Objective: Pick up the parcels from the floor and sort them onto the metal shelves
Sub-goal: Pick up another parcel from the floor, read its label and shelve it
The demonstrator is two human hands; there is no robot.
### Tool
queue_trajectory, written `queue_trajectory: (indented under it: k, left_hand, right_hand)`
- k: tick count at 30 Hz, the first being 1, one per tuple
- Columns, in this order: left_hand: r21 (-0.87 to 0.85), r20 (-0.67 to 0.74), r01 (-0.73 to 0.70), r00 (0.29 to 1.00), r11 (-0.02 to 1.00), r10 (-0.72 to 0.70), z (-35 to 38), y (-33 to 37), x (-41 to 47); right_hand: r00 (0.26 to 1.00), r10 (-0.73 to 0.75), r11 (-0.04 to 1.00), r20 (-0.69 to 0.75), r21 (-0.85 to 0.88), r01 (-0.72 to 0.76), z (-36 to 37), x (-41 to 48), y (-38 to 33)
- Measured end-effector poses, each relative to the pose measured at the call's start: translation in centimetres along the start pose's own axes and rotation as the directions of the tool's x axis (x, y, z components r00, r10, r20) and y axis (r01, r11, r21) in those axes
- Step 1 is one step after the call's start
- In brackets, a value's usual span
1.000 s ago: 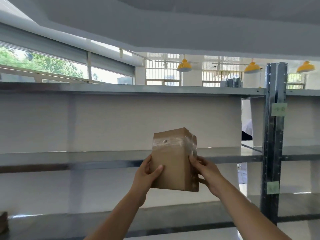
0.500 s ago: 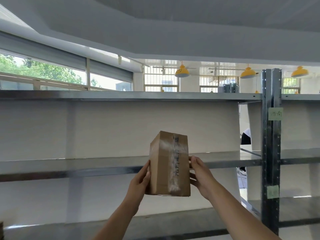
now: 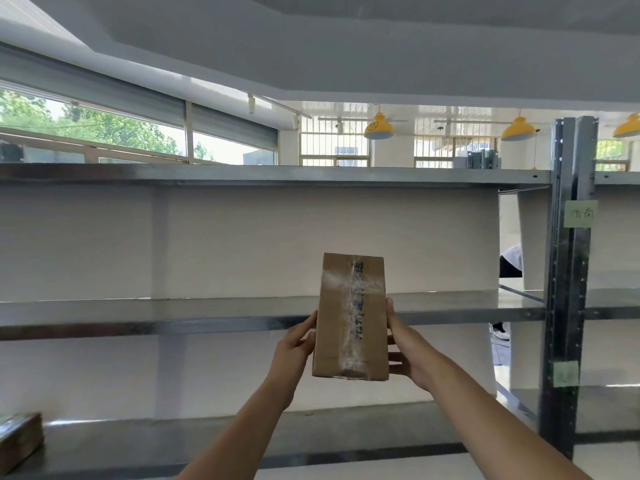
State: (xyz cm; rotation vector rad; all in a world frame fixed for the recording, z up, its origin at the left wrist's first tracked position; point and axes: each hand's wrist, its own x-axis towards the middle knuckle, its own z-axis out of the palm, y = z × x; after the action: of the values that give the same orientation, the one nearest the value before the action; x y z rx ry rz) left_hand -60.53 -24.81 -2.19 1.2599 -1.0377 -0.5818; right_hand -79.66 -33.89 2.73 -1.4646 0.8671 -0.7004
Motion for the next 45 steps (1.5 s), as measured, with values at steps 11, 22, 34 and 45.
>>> queue_trajectory:
  k: [11, 22, 34, 45]
  left_hand:
    - [-0.092, -0.065, 0.133, 0.988, 0.987, -0.139, 0.7, 0.8, -0.6]
    - [0.158, -0.08, -0.081, 0.992, 0.984, 0.095, 0.5, -0.3, -0.7]
    - [0.042, -0.127, 0.036, 0.991, 0.998, -0.03, 0.6, -0.9, -0.4]
    - [-0.034, -0.114, -0.017, 0.993, 0.999, 0.013, 0.9, -0.4, -1.2]
  right_hand:
    - [0.997, 0.029, 0.997, -0.066, -0.065, -0.033, 0.3, 1.4, 0.4]
    - [0.996, 0.083, 0.992, 0.044, 0.088, -0.086, -0.3, 1.7, 0.5]
    - [0.997, -0.06, 0.969, 0.041, 0.244, 0.048, -0.3, 1.7, 1.9]
    - [0.97, -0.215, 0.924, 0.115, 0.344, 0.164, -0.4, 1.6, 2.8]
